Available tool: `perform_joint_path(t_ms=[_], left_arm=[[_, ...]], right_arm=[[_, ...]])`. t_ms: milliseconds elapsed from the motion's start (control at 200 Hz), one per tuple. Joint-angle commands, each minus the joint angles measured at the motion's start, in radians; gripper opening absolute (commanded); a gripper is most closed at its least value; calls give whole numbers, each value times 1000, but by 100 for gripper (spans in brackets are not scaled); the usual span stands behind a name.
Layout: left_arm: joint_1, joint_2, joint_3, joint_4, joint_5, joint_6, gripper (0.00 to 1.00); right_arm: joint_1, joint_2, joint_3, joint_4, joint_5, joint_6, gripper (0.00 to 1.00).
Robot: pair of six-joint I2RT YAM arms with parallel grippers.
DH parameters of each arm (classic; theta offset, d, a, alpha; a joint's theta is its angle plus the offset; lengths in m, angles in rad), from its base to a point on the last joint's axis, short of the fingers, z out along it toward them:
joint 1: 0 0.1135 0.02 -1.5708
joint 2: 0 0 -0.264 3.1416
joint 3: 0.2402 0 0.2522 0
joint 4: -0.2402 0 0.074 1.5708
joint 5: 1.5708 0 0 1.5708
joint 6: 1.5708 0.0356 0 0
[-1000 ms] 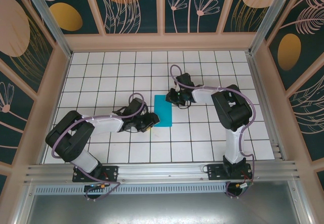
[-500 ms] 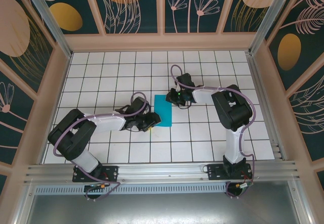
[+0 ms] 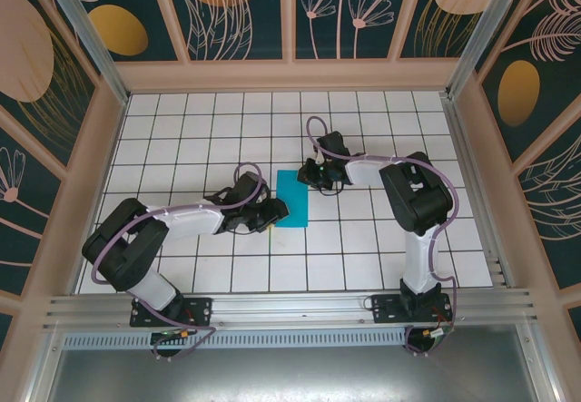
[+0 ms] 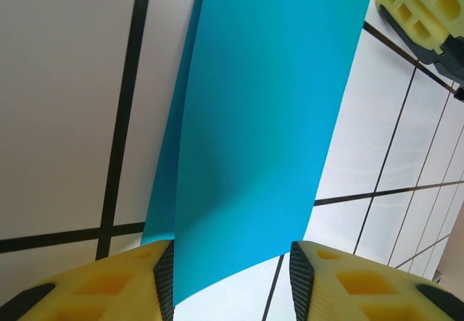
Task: Fold a paper plane with a square sheet of paper (pick it up from the middle)
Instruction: Fold the triangle a second time at the center of the table.
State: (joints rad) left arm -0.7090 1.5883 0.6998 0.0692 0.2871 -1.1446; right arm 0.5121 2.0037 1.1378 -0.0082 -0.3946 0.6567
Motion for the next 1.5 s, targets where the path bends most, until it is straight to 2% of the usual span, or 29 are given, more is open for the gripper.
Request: perform_joint_path(t_ms=[0, 395, 565, 781, 1156, 1301, 1496], left_arm=[[-4, 9, 21, 51, 16, 28, 47], [-2, 32, 45, 64, 20, 51, 43], [-3, 42, 8, 84, 25, 37, 39], [-3, 46, -5, 110, 48, 37, 34], [-3, 45, -6, 118, 56, 45, 29], [-2, 51, -2, 124, 66, 46, 28], [-3, 40, 2, 128, 76, 51, 27]], right_arm=[[-4, 95, -49, -109, 88, -11, 16], [-7, 27, -12, -113, 34, -65, 13], [-12, -71, 8, -89, -64, -105, 12], [19, -173, -104, -43, -169, -82, 12], [49, -224, -266, -44, -190, -73, 5], [52, -203, -270, -44, -196, -81, 4], [52, -182, -261, -86, -141, -96, 3]])
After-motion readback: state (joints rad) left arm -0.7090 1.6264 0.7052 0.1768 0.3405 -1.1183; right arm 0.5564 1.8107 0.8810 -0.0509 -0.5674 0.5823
